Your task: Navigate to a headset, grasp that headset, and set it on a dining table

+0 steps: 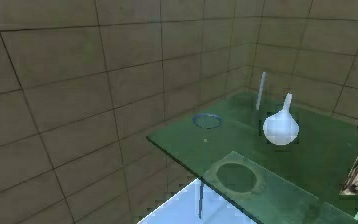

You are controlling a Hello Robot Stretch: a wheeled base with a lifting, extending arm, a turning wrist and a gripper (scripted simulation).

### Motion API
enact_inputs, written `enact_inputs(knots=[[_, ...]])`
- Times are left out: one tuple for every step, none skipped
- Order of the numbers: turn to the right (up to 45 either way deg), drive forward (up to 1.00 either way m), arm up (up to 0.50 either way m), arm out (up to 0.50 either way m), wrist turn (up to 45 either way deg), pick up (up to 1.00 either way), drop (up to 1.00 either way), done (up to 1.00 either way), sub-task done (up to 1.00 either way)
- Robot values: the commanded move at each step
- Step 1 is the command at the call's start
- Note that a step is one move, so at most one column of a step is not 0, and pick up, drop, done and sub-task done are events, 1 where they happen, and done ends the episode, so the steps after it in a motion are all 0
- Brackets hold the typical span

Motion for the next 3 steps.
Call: enact_inputs(knots=[[-9.0,0.00,0.00,0.00,0.0,0.00,0.00,0.00,0.00],[0.0,0.40,0.00,0.00,0.0,0.00,0.00,0.00,0.00],[45.0,0.00,0.00,0.00,0.0,0.00,0.00,0.00,0.00]])
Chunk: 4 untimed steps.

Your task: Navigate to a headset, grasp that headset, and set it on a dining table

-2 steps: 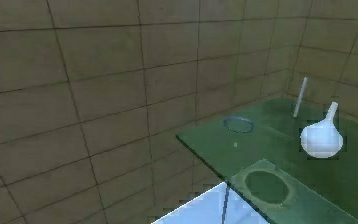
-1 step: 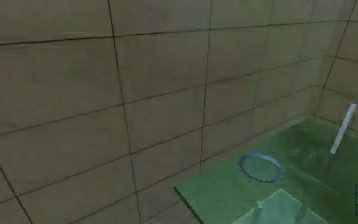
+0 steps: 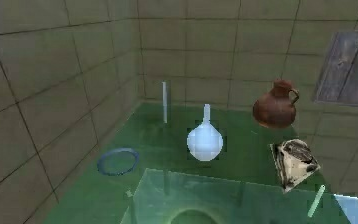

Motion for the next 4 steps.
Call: enact_inputs(knots=[[45.0,0.00,0.00,0.00,0.0,0.00,0.00,0.00,0.00],[27.0,0.00,0.00,0.00,0.0,0.00,0.00,0.00,0.00],[-45.0,0.00,0.00,0.00,0.0,0.00,0.00,0.00,0.00],[-45.0,0.00,0.00,0.00,0.0,0.00,0.00,0.00,0.00]])
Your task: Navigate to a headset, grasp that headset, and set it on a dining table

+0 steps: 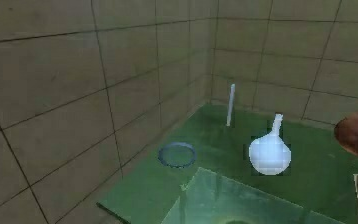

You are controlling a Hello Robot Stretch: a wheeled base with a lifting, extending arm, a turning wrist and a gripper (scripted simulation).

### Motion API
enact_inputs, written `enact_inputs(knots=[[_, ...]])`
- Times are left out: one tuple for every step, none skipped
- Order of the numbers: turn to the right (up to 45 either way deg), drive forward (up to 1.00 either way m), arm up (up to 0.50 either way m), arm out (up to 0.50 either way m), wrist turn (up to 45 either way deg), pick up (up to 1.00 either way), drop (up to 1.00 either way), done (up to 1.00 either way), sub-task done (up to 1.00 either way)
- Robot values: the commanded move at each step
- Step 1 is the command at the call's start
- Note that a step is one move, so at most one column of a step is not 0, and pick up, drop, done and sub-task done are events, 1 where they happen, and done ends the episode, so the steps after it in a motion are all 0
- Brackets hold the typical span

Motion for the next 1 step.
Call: enact_inputs(knots=[[-30.0,0.00,0.00,0.00,0.0,0.00,0.00,0.00,0.00]])
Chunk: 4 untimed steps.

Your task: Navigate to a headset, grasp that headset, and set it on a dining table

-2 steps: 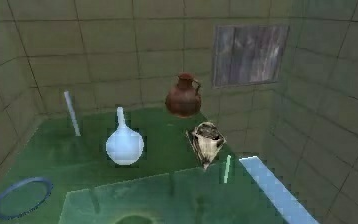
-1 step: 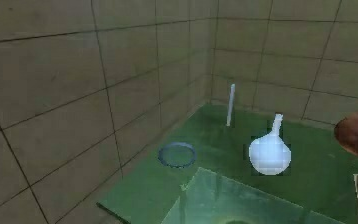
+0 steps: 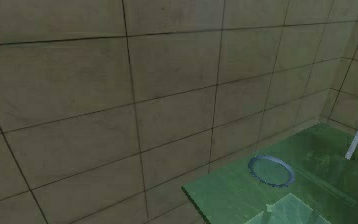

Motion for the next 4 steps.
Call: enact_inputs(knots=[[0.0,0.00,0.00,0.48,0.0,0.00,0.00,0.00,0.00],[0.0,0.00,0.00,0.00,39.0,0.00,0.00,0.00,0.00],[0.0,0.00,-0.04,0.00,0.0,0.00,0.00,0.00,0.00],[0.0,0.00,-0.32,0.00,0.0,0.00,0.00,0.00,0.00]])
